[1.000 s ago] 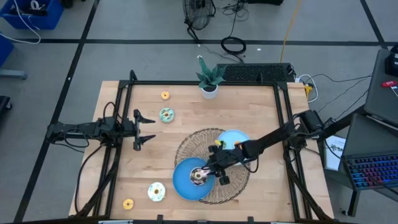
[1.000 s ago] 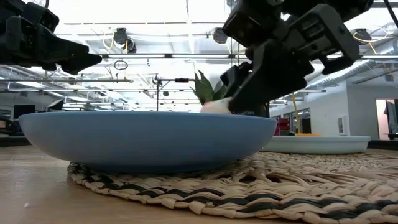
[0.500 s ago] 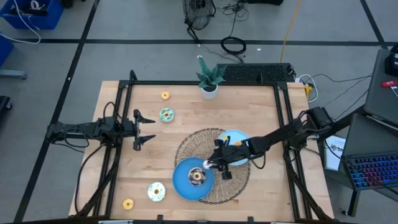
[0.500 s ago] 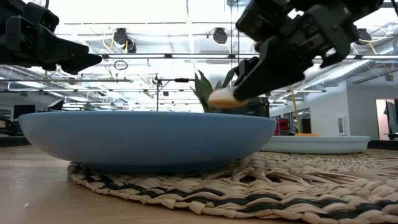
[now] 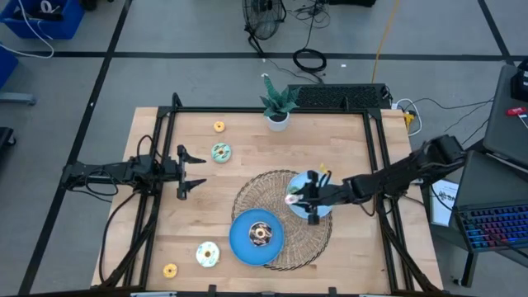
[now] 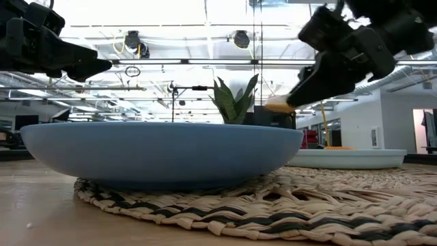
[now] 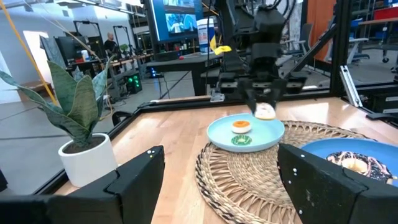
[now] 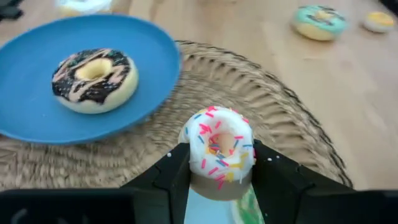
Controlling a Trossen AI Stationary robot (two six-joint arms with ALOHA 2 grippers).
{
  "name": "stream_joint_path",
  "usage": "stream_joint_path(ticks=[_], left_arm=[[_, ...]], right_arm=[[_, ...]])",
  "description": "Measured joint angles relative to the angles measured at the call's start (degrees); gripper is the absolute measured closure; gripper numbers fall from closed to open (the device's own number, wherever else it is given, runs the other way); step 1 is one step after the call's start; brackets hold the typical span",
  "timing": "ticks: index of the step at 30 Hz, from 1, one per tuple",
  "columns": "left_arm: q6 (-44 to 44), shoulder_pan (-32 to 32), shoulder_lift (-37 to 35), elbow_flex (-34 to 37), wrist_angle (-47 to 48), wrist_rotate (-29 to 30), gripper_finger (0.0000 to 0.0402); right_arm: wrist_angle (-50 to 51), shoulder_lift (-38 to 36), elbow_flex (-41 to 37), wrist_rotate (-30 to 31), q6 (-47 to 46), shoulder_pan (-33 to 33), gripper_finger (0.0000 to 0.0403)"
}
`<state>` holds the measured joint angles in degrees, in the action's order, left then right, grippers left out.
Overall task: Pick & Place donuts
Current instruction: Put the small white donut on the light blue plate
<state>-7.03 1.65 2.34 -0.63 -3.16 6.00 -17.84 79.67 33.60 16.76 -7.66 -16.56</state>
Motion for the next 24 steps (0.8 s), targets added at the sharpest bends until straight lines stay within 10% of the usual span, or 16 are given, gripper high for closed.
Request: stream_joint_path(ticks=[16, 24], left_arm=[[0.0, 0.0, 0.0, 0.0, 0.0, 0.0, 0.0096], [0.0, 0.0, 0.0, 0.0, 0.0, 0.0, 0.0096]], right_arm=[[-8.2, -16.6, -19.6, 14.9, -10.2, 0.4, 0.0262], [-9.7, -17.2, -21.6, 10.3, -14.4, 3.1, 0.0262]])
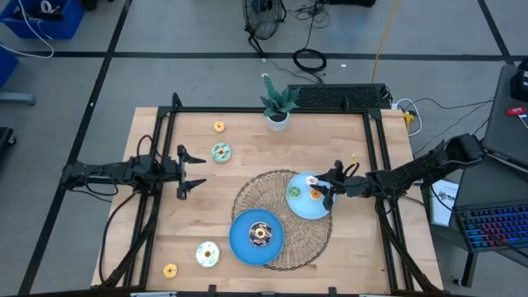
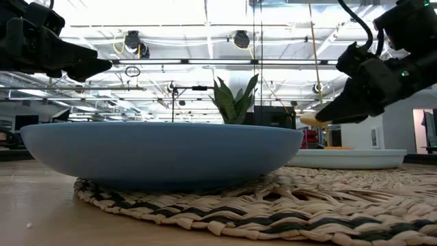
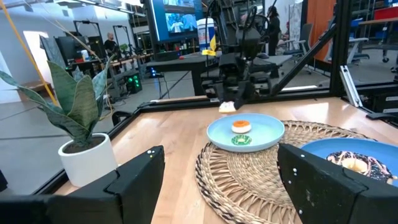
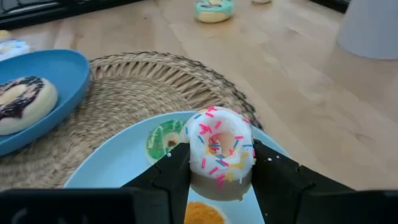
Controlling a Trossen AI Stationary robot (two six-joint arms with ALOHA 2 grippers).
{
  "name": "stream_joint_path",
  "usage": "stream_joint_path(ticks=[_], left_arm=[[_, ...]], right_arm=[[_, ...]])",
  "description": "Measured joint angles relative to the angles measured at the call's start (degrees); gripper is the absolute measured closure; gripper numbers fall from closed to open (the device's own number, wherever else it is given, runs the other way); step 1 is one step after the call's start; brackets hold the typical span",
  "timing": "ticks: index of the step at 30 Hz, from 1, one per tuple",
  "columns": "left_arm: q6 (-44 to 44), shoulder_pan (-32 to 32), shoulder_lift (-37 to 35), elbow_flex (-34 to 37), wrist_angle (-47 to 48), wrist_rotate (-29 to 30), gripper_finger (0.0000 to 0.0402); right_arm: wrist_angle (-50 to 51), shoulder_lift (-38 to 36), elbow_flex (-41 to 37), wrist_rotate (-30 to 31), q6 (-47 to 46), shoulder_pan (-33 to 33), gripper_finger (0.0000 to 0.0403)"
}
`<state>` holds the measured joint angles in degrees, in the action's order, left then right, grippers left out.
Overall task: Pick & Place donuts
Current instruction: Put the small white donut on the light blue plate
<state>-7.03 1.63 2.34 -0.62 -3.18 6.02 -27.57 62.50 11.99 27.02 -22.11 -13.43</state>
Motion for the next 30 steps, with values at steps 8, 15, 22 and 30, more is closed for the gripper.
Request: stream_joint_path(ticks=[8, 15, 22, 30], left_arm=[[0.0, 0.0, 0.0, 0.0, 0.0, 0.0, 0.0096], [0.0, 0.0, 0.0, 0.0, 0.0, 0.0, 0.0096], [0.0, 0.0, 0.0, 0.0, 0.0, 0.0, 0.0096], [0.0, 0.0, 0.0, 0.0, 0.0, 0.0, 0.0096]], right_arm=[[0.7, 1.1, 0.0, -0.2, -2.0, 0.6, 0.0261], [-0.9, 4.2, 0.0, -0.3, -0.8, 1.1, 0.0261], [-1.7, 6.0, 0.0, -0.3, -0.8, 1.5, 0.0261], [-2.6, 7.7, 0.0, -0.5, -0.8, 1.5, 0.0254]])
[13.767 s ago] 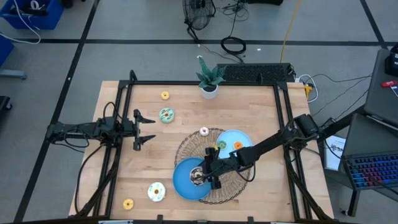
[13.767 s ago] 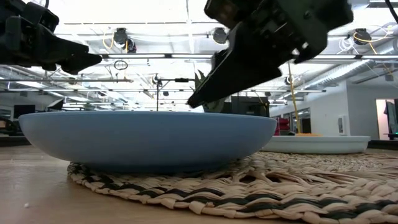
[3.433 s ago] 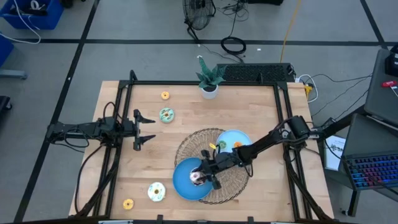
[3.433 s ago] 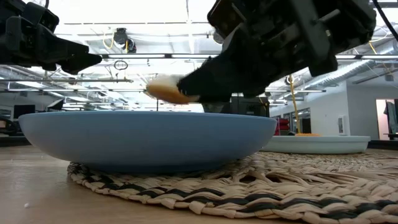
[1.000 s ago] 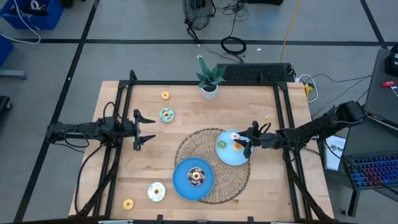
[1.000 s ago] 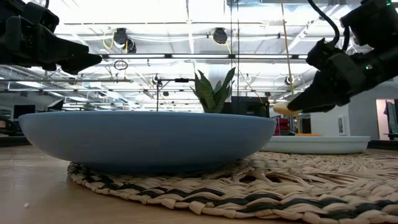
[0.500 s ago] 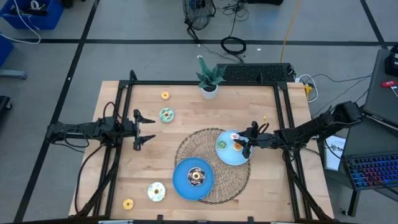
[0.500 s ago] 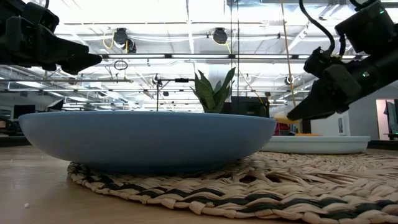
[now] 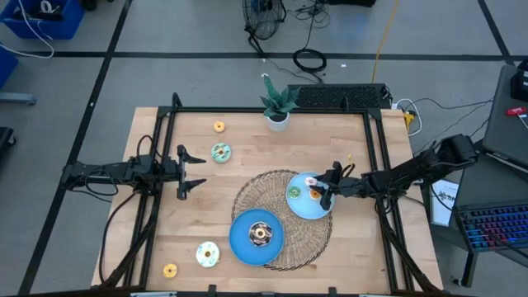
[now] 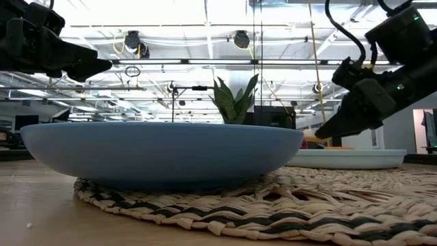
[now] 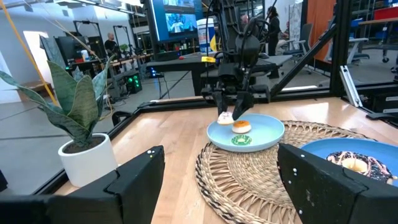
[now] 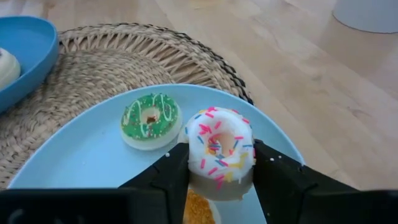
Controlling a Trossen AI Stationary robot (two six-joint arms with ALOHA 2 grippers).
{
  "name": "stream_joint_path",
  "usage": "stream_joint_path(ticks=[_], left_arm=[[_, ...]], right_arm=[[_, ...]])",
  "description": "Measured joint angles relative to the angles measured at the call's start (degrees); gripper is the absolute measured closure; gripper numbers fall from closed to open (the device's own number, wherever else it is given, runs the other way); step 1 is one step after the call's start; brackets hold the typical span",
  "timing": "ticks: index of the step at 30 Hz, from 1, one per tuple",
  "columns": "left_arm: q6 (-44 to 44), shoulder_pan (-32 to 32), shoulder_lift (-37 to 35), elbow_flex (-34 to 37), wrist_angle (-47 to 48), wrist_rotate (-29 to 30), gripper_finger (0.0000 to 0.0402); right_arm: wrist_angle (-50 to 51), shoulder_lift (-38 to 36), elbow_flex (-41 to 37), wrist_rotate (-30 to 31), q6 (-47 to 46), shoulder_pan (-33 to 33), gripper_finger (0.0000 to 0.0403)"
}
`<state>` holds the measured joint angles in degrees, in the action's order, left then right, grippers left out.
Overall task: Pick & Place donuts
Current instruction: Put the small white donut on the light blue plate, then put the large light blue donut on the blue plate
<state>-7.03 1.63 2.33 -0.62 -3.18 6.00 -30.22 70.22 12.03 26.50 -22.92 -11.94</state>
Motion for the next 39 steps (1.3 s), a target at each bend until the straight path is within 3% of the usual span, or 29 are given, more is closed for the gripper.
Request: stream_joint_path(ticks=[11, 24, 39], left_arm=[[0.0, 0.0, 0.0, 0.0, 0.0, 0.0, 0.0096], [0.0, 0.0, 0.0, 0.0, 0.0, 0.0, 0.0096], [0.0, 0.0, 0.0, 0.0, 0.0, 0.0, 0.0096]], right_arm=[[-3.1, 2.7, 0.0, 0.3, -0.1, 0.0, 0.0189], [-7.9, 8.2, 0.0, -2.2, -0.4, 2.7, 0.0170], [-9.5, 8.3, 0.0, -2.7, 1.4, 4.1, 0.0157]])
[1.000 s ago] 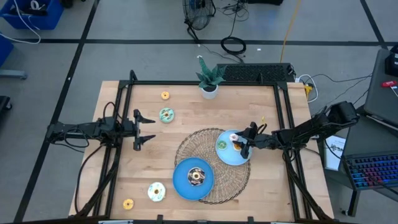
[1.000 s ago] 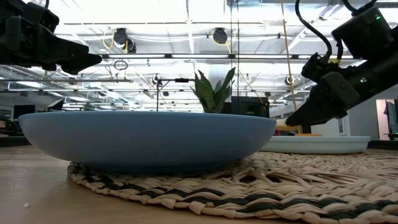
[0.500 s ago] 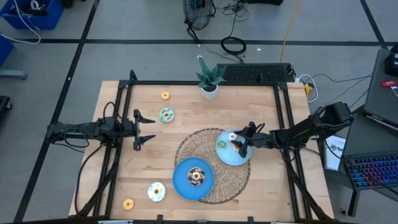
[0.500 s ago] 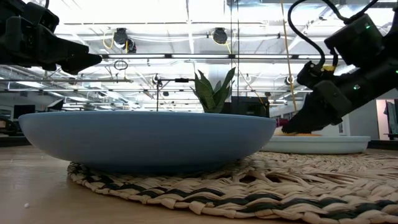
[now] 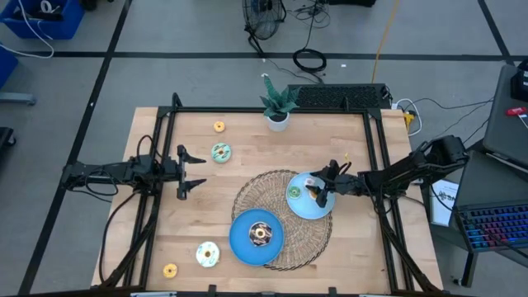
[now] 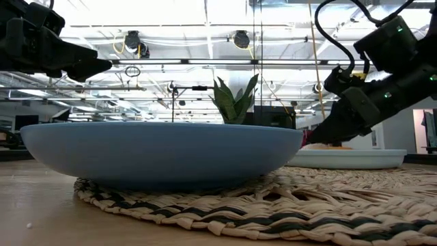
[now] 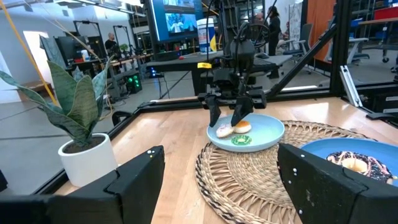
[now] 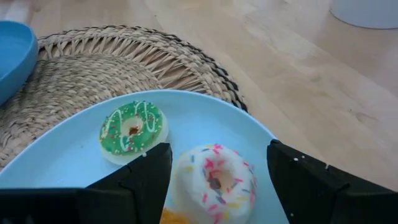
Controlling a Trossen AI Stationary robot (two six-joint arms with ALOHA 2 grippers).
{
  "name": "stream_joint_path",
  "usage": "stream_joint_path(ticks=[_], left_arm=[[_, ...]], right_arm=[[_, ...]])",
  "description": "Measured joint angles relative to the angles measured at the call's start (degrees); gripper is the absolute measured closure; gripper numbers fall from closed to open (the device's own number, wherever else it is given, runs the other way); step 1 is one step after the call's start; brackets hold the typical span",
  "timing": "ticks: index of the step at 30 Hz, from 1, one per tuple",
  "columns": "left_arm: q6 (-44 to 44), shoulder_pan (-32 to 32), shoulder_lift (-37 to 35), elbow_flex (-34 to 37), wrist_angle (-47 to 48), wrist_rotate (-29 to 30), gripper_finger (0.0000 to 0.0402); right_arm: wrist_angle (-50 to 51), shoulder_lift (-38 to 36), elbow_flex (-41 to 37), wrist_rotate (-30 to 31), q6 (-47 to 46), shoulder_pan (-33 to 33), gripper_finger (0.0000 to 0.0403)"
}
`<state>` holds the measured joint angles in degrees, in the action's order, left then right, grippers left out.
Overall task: Pick & Place donuts
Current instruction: Put the large light blue donut on the blue plate
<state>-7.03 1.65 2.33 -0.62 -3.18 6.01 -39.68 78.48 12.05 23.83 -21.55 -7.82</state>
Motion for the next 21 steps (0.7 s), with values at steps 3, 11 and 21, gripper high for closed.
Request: stream_joint_path(ticks=[3, 11, 21], left_arm=[[0.0, 0.0, 0.0, 0.0, 0.0, 0.0, 0.0096], [0.0, 0.0, 0.0, 0.0, 0.0, 0.0, 0.0096], [0.0, 0.0, 0.0, 0.0, 0.0, 0.0, 0.0096]], right_arm=[[-0.1, -0.5, 0.0, 0.0, 0.4, 0.4, 0.0158], [0.0, -5.3, 0.0, -0.1, 2.8, 0.6, 0.0160], [4.0, -12.4, 0.0, -5.1, 5.0, 0.6, 0.0160]])
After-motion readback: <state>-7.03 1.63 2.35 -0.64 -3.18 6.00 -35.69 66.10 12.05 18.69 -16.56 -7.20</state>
